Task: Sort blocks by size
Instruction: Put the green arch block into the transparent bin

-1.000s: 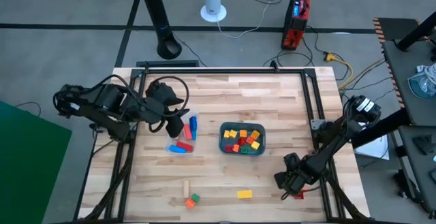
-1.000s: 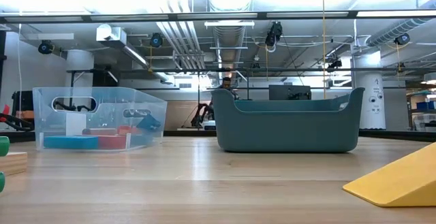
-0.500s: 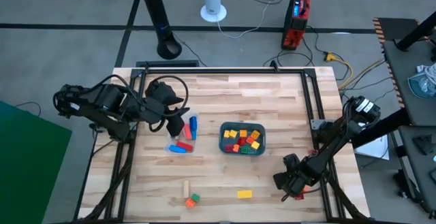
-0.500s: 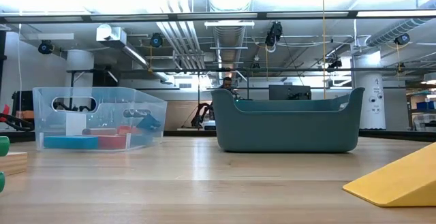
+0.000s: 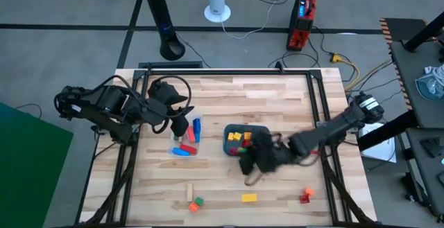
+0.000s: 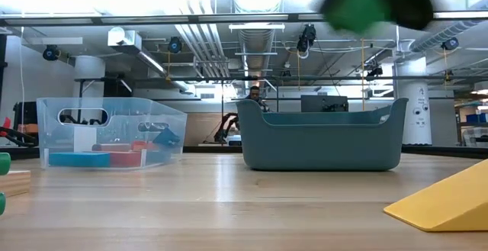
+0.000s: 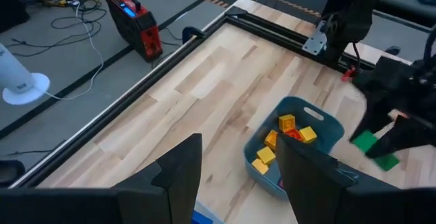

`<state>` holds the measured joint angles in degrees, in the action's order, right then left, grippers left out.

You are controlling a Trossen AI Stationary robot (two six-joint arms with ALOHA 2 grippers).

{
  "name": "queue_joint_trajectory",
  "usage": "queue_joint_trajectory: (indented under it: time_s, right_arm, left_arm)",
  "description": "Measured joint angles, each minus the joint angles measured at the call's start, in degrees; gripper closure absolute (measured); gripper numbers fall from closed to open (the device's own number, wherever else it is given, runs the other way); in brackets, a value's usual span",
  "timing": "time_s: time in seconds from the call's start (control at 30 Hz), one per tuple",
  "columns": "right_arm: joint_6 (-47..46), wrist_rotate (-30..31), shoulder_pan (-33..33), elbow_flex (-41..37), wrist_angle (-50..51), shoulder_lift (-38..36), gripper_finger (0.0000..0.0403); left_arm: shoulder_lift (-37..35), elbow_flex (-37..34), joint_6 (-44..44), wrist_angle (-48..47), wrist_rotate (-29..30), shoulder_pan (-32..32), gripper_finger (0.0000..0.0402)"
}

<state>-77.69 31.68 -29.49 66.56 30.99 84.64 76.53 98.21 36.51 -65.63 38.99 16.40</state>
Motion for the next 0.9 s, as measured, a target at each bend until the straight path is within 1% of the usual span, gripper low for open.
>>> queue_joint_trajectory:
  time_s: [0.1,0.2,0.3,0.4,0.5,0.63,0.8,0.83,0.9]
  right_arm:
    - [17.59,-0.88,6.58,3.33,-10.33,1.85,0.0276]
    - [32.83,-4.01,12.61,4.81,-22.43,3.53,0.0276]
    - [43.42,-7.54,17.43,5.63,-32.46,5.9,0.0276]
    - [50.82,-11.49,20.97,6.73,-40.0,9.32,0.0276]
    - [55.0,-15.54,23.17,8.92,-44.85,13.46,0.0276]
    - [58.05,-16.73,24.31,13.85,-48.14,19.88,0.0276]
    - [57.63,-16.81,25.89,21.77,-47.9,29.46,0.0276]
    - [57.08,-16.73,26.16,23.53,-47.79,31.5,0.0272]
    - [55.46,-16.7,26.66,26.94,-46.6,35.06,0.0251]
  left_arm:
    - [-0.03,0.0,-0.51,0.98,0.6,0.03,0.0227]
    - [-0.22,0.46,-2.41,1.28,0.98,0.07,0.0227]
    - [-0.76,1.63,-3.36,1.45,1.04,0.08,0.0227]
    - [-1.57,2.05,-4.56,1.48,1.17,0.43,0.0227]
    - [-2.35,1.95,-5.41,1.32,1.17,1.18,0.0227]
    - [-3.7,1.95,-6.04,1.3,1.17,3.12,0.0227]
    - [-5.84,1.92,-6.3,1.27,1.18,4.96,0.0227]
    - [-6.33,1.92,-6.74,1.25,1.24,5.06,0.0227]
    - [-6.86,1.92,-7.55,1.22,1.98,5.32,0.0227]
